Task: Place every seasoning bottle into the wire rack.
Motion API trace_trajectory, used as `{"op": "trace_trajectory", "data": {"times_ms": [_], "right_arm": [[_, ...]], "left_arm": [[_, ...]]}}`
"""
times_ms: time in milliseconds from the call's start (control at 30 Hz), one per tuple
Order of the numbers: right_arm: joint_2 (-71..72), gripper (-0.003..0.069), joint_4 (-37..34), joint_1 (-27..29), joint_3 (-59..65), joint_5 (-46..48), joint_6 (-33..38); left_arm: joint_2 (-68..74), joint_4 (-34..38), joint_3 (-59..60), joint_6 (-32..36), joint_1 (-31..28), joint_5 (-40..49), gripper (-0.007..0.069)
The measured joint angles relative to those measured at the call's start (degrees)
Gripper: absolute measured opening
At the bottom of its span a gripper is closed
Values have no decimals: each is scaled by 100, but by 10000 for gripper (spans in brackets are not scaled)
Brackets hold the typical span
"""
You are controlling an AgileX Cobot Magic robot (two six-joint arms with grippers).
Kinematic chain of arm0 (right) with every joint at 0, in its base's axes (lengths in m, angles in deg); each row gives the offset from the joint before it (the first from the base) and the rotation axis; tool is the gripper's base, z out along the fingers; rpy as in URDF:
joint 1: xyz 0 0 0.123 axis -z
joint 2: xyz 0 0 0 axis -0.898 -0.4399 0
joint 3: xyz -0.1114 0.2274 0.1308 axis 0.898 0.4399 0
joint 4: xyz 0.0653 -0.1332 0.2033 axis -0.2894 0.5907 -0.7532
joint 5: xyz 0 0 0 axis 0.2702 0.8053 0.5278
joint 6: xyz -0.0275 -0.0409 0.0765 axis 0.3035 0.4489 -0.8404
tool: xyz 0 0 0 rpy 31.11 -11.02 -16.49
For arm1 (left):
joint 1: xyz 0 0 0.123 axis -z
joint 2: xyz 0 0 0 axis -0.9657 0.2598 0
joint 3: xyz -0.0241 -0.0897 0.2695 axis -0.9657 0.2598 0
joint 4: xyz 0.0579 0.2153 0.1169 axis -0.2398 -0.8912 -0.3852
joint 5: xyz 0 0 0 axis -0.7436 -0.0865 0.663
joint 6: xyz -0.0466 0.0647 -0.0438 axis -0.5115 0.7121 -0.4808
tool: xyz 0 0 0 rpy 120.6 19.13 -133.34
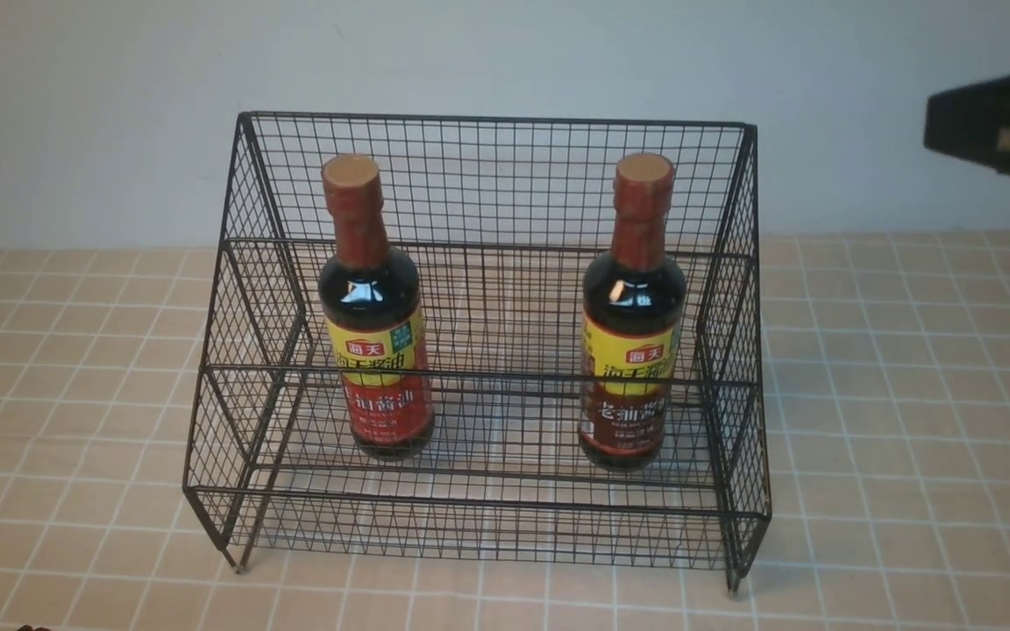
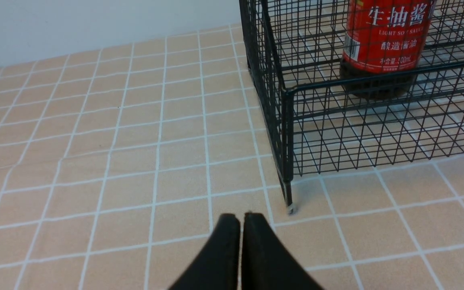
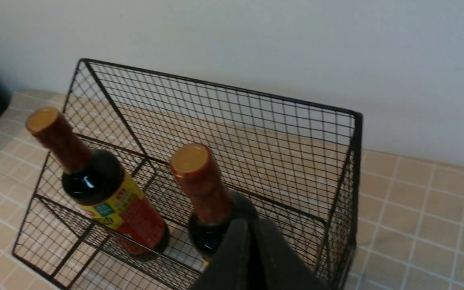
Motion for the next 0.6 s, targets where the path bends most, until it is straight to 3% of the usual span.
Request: {"op": "trace_trajectory", "data": {"times_ms": [267,600], "right_arm": [[0,-11,-92,0,0,6,358],[93,-11,1942,190,68,-119,722]], "left_arm": [[0,0,0,0,0,0,-7],[0,0,0,0,0,0,-7]]}}
